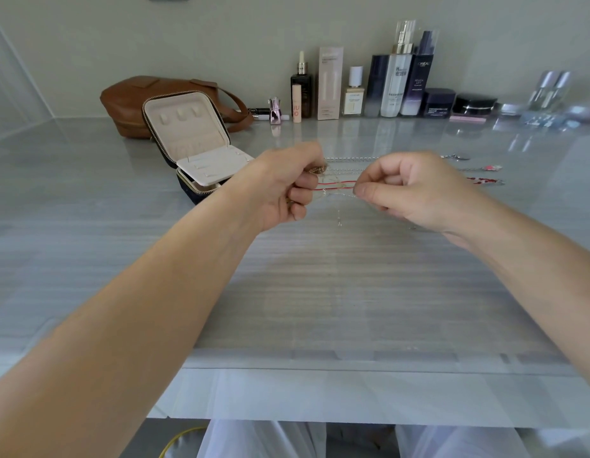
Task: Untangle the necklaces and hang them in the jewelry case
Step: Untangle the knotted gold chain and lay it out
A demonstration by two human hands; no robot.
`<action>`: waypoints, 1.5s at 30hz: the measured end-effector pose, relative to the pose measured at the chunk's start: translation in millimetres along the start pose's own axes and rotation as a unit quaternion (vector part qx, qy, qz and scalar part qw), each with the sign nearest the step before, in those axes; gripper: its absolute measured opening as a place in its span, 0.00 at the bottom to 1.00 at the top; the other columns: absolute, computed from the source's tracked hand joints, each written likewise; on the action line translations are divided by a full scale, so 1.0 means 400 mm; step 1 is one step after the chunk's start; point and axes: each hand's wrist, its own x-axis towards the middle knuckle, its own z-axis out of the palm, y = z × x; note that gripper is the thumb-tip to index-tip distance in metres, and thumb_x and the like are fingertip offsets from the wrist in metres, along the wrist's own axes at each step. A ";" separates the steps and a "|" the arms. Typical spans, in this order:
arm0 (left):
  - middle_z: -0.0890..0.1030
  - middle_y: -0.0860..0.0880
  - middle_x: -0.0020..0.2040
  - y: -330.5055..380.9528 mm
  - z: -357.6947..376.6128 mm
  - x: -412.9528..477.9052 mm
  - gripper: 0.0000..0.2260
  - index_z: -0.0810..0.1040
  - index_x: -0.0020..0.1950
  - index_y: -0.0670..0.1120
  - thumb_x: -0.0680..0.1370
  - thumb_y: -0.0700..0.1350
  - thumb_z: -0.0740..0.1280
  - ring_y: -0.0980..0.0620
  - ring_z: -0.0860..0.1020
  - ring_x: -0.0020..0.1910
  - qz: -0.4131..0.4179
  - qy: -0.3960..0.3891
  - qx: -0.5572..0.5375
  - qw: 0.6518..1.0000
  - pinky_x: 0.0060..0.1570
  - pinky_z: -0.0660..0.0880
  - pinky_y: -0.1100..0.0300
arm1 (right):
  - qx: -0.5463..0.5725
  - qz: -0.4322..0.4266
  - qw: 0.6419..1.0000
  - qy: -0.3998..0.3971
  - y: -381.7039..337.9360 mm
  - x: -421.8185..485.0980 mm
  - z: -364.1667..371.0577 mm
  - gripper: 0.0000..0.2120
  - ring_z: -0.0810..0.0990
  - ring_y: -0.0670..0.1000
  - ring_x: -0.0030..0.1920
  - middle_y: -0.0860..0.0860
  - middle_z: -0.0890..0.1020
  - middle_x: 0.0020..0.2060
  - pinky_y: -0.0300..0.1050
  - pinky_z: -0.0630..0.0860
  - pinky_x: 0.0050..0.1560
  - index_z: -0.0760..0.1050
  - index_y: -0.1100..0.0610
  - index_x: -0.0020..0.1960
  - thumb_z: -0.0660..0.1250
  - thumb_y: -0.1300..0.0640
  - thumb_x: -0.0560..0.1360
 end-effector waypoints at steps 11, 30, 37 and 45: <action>0.65 0.53 0.24 -0.007 0.019 -0.009 0.11 0.70 0.34 0.48 0.75 0.41 0.65 0.57 0.59 0.22 0.046 -0.028 0.031 0.998 0.26 0.57 0.63 | 0.028 -0.021 0.999 0.006 -0.017 -0.007 0.006 0.05 0.69 0.39 0.21 0.44 0.75 0.27 0.29 0.64 0.23 0.78 0.52 0.40 0.71 0.51 0.70; 0.70 0.51 0.27 -0.010 0.015 -0.004 0.10 0.71 0.35 0.47 0.76 0.42 0.65 0.57 0.63 0.23 0.034 -0.025 -0.012 0.999 0.25 0.63 0.68 | 0.050 -0.020 0.997 0.053 -0.020 -0.007 0.002 0.05 0.65 0.41 0.19 0.42 0.67 0.14 0.28 0.59 0.23 0.79 0.55 0.35 0.70 0.62 0.69; 0.69 0.54 0.24 -0.011 0.015 -0.004 0.07 0.73 0.38 0.49 0.76 0.44 0.66 0.58 0.61 0.20 0.052 -0.025 -0.001 0.998 0.25 0.59 0.67 | 0.035 -0.034 0.998 0.030 -0.019 -0.010 0.004 0.05 0.66 0.40 0.20 0.41 0.69 0.16 0.27 0.60 0.24 0.79 0.55 0.35 0.70 0.63 0.69; 0.72 0.50 0.28 -0.009 0.020 -0.004 0.05 0.74 0.40 0.44 0.76 0.41 0.62 0.57 0.65 0.23 0.001 -0.074 0.034 0.997 0.24 0.66 0.67 | 0.068 -0.021 0.995 0.065 -0.012 0.000 -0.005 0.08 0.65 0.40 0.20 0.41 0.70 0.19 0.28 0.60 0.23 0.78 0.53 0.34 0.68 0.63 0.69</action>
